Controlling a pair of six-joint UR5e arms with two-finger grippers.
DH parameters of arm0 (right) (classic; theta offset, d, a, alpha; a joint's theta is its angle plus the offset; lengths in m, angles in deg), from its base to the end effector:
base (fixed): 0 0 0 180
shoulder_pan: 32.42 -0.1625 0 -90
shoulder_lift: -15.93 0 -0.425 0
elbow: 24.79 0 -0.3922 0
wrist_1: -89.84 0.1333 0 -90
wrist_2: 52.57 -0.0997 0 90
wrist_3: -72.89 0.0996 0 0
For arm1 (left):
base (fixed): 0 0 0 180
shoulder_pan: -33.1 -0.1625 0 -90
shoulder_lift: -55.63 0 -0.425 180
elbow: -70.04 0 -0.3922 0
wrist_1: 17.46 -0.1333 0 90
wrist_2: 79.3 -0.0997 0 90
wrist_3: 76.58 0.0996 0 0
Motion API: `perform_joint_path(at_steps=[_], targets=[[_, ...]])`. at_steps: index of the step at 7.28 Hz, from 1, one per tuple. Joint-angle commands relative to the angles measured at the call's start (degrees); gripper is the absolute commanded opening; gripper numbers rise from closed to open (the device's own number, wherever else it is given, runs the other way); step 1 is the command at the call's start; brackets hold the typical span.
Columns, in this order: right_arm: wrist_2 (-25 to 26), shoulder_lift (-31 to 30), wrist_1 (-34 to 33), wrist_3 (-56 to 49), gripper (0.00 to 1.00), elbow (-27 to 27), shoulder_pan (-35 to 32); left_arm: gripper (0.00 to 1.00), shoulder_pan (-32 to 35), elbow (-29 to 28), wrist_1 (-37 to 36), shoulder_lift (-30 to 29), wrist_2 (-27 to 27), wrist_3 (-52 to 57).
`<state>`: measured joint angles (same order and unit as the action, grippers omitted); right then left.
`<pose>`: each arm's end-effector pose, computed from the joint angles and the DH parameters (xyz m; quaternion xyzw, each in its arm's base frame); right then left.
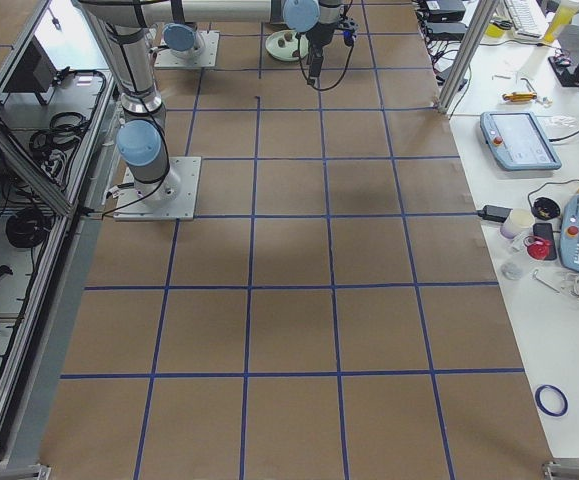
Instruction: Collect all strawberries into plate
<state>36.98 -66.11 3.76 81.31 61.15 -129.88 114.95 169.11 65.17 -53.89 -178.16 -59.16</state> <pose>0.2025 -0.5134 0.4445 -0.0086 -0.9976 -0.0681 0.0055 -0.0397 -0.5549 0.2476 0.0934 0.9756 0.1958 0.0334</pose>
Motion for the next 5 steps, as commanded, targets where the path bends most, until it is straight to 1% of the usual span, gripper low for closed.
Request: perform_joint_path(at_steps=[1, 2, 3, 4, 5], targets=[[0.53, -0.49, 0.3, 0.18, 1.0, -0.5, -0.01, 1.0, 1.11, -3.25, -5.52, 3.85, 0.32, -9.1], [0.63, -0.5, 0.3, 0.18, 1.0, -0.86, -0.01, 1.0, 2.16, -5.63, -5.46, 6.23, 2.59, -10.81], [0.71, -0.58, 0.21, 0.27, 1.0, -0.86, 0.07, 1.0, 3.65, -7.48, -4.24, 8.69, 4.79, -16.75], [0.71, -0.76, 0.3, 0.27, 1.0, -0.86, 0.08, 1.0, 5.32, -9.15, -1.71, 10.97, 5.07, -20.55], [0.71, -0.76, 0.39, 0.36, 1.0, -0.86, 0.08, 1.0, 6.82, -10.47, 2.06, 13.26, 4.99, -21.8]])
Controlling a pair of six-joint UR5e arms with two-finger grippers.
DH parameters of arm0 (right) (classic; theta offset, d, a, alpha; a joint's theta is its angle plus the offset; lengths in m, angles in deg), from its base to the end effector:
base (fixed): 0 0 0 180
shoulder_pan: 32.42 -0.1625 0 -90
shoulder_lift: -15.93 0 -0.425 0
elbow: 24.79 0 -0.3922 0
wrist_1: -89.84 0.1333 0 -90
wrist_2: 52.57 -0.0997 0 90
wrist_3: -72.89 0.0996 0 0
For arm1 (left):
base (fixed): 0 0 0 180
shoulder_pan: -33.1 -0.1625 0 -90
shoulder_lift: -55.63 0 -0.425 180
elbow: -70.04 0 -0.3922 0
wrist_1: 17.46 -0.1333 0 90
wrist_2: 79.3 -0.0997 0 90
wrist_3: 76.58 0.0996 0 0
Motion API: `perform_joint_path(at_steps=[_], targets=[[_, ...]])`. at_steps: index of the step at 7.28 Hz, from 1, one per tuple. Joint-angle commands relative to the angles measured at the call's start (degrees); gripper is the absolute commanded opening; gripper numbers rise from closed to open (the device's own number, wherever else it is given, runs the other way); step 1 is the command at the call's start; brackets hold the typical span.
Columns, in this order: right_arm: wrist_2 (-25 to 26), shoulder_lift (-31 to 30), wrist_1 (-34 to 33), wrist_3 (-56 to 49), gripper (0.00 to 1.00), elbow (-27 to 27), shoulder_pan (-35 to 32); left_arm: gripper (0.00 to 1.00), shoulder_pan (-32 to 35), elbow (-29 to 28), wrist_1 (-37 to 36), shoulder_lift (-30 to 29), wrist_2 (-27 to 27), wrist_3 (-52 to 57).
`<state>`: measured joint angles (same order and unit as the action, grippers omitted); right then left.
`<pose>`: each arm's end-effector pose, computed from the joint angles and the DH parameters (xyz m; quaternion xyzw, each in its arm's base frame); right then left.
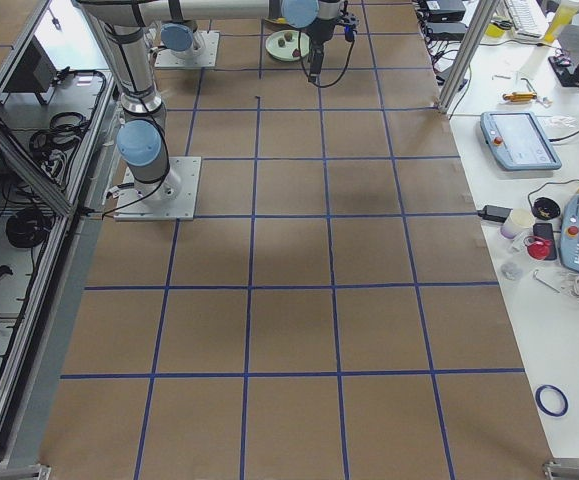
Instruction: Collect all strawberries into plate
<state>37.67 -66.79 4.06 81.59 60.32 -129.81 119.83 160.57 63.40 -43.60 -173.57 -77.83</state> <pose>0.2004 -0.5118 0.4573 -0.0113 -0.9983 -0.0568 0.0101 -0.0941 -0.5596 0.4151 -0.0392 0.9985 0.0061 0.0372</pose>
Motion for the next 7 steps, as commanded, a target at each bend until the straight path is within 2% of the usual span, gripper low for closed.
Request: perform_joint_path(at_steps=[1, 3, 7], targets=[[0.02, -0.08, 0.0, 0.08, 1.0, 0.05, 0.01, 1.0, 3.53, -2.55, 8.22, 4.03, 0.14, -5.06], [-0.07, -0.08, 0.0, -0.01, 1.0, 0.06, 0.01, 1.0, 7.75, -2.65, 8.97, 4.74, 0.57, -7.53], [0.11, -0.08, -0.08, -0.1, 1.0, -0.29, 0.1, 1.0, 7.94, -2.83, 12.84, 5.71, 2.95, -6.75]])
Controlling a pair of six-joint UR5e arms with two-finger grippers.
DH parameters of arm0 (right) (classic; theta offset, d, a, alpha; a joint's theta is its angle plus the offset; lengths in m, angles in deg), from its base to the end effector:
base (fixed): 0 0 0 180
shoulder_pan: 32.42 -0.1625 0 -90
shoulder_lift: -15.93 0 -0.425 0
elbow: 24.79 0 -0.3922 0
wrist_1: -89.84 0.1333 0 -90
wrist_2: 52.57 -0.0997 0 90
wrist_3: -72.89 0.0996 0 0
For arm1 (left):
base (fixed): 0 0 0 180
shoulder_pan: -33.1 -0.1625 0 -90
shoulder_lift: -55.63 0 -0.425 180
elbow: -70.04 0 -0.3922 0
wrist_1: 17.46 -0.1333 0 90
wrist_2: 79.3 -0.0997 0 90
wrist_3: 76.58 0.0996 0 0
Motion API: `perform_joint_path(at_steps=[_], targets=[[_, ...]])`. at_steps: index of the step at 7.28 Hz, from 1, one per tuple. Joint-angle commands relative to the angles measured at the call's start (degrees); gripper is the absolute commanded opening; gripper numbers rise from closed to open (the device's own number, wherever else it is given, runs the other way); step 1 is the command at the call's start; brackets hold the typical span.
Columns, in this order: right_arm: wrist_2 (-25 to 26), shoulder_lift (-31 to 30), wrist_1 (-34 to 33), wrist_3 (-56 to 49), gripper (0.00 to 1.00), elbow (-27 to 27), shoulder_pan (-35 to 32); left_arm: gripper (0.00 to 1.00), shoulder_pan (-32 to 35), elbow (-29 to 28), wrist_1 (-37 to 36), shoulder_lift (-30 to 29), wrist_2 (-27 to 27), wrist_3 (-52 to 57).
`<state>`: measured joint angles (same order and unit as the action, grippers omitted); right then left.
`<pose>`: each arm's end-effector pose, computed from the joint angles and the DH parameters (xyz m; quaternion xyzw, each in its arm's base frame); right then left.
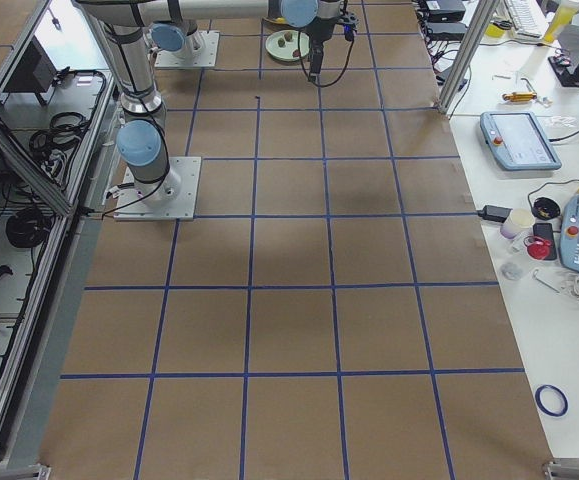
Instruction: Collect all strawberries into plate
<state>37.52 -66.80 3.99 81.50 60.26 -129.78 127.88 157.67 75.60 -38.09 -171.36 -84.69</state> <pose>0.2004 -0.5121 0.4580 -0.0108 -0.9983 -0.0558 0.0086 -0.1719 -0.4988 0.4705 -0.0283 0.9987 0.0362 0.0222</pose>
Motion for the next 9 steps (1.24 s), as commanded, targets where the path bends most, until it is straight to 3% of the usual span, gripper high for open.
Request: perform_joint_path(at_steps=[1, 9], targets=[[0.44, -0.5, 0.16, 0.0, 1.0, -1.45, 0.06, 1.0, -0.47, 0.08, 0.54, -0.67, 1.26, 0.64], [0.18, -0.95, 1.13, 0.35, 1.0, -1.38, -0.11, 1.0, -0.56, 0.7, 0.28, -0.68, 2.5, 3.02]])
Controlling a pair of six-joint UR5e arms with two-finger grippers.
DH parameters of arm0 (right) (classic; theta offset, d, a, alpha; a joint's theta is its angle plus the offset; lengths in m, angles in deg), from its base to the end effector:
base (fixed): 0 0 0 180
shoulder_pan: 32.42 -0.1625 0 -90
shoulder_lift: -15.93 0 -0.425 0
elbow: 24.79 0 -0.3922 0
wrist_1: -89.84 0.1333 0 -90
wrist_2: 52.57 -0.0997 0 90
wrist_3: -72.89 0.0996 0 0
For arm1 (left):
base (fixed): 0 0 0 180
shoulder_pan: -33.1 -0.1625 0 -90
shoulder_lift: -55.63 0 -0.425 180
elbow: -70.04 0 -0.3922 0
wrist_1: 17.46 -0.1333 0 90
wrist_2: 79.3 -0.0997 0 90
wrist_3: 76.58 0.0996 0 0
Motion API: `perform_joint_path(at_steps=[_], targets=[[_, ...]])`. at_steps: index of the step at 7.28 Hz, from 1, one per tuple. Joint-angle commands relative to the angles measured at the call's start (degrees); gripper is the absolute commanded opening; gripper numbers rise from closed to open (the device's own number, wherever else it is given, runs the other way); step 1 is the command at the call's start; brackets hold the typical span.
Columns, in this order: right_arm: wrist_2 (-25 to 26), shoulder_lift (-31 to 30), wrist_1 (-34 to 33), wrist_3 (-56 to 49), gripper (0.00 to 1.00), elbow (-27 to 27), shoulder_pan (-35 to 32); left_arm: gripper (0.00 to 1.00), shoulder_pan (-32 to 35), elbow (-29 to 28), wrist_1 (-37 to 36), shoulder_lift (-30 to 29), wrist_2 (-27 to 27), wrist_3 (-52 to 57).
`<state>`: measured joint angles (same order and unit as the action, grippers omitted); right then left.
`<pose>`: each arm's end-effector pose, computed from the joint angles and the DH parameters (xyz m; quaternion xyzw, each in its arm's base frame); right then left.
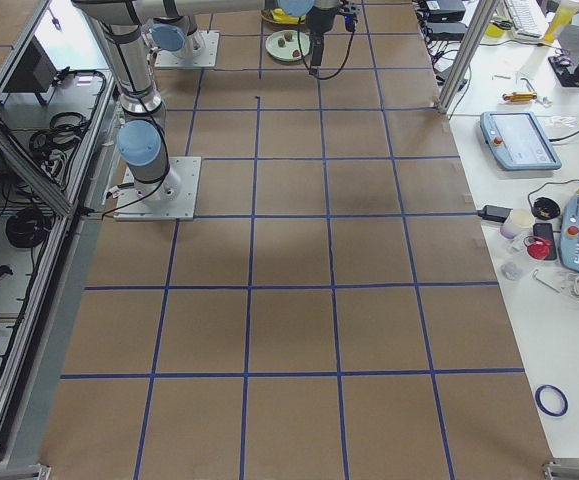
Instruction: Collect all strawberries into plate
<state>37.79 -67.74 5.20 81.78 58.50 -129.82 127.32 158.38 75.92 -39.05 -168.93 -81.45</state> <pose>0.1998 -0.5082 0.4796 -0.0129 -0.9990 -0.0426 0.0093 -0.1714 -0.5031 0.4553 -0.0058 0.9984 0.0559 0.0012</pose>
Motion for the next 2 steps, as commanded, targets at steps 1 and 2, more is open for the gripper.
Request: perform_joint_path(at_steps=[1, 2], targets=[[0.16, -0.09, 0.09, 0.07, 1.0, 0.2, -0.16, 1.0, 0.0, 0.16, 0.14, 0.12, -0.11, -0.32], [0.08, -0.01, 0.09, 0.07, 1.0, 0.12, -0.16, 1.0, 0.0, 0.08, 0.14, 0.29, -0.37, -0.4]])
